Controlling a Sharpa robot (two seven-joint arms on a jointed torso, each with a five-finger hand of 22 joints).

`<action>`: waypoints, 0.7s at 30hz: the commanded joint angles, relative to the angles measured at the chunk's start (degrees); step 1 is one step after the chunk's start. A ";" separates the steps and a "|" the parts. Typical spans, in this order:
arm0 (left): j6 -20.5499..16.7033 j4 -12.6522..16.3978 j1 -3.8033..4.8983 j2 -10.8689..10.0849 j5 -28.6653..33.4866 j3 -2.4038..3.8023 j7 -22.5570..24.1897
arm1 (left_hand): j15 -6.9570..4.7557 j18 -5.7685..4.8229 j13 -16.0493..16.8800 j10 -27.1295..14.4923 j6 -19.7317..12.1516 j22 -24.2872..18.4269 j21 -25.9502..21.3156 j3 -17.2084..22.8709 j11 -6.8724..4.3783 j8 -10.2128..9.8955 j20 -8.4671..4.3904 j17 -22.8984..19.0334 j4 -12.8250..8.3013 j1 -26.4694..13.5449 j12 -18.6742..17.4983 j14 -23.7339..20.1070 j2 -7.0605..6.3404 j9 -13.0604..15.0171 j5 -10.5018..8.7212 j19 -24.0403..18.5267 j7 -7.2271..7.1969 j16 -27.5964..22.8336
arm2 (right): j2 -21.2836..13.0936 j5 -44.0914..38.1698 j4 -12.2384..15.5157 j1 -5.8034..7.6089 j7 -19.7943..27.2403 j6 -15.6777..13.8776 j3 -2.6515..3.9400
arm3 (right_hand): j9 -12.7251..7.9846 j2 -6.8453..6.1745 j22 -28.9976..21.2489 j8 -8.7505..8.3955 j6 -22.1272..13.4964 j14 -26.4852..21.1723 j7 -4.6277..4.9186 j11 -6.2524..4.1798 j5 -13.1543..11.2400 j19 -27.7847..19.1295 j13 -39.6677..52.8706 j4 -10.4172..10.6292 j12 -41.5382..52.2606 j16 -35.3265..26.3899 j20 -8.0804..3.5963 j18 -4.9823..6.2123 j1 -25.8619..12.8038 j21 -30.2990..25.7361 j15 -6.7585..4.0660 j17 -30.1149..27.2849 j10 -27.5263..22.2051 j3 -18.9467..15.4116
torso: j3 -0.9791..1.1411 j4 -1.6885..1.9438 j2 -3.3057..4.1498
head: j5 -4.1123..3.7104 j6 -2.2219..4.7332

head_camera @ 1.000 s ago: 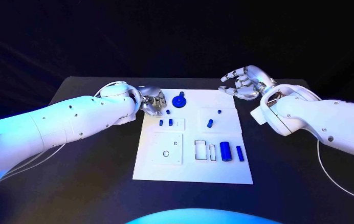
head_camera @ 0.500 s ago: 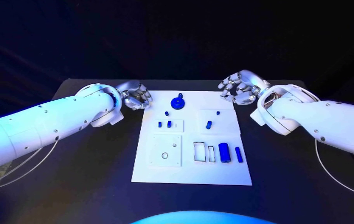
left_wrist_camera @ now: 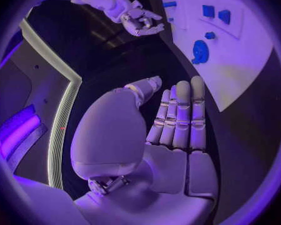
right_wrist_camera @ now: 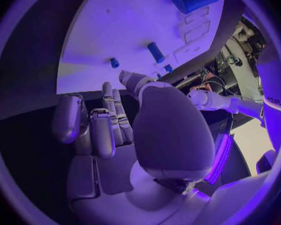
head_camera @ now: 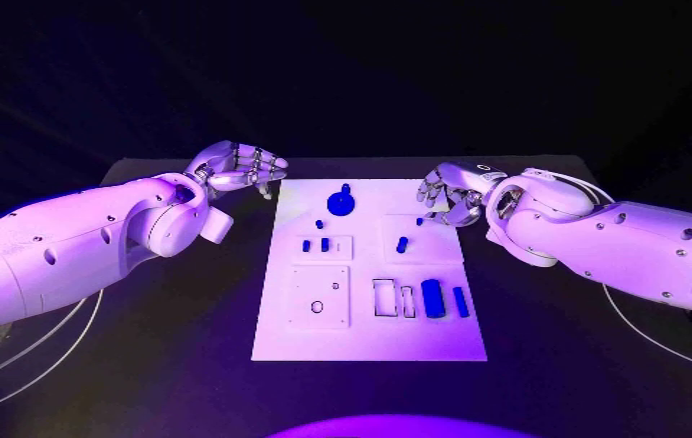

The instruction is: Assemble the parts on the task board

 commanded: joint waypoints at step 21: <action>1.09 4.63 0.00 -1.54 11.02 0.06 8.46 | -0.33 0.41 0.18 0.84 0.36 -1.08 -1.41 -1.20 -0.65 0.43 -0.06 -0.39 0.00 0.46 1.21 -0.86 0.74 0.15 0.17 0.46 -0.32 -0.21 | 3.04 -10.67 -1.28 -1.97 -3.70 3.69 -0.17 | 0.12 1.23 2.88 0.69 1.56 3.18 -0.76 -0.31 0.25 0.48 -1.99 -1.01 -1.13 0.39 -0.25 -1.08 -0.18 0.81 -0.64 1.64 2.20 1.45 | 0.06 0.00 0.05 | -0.12 -0.52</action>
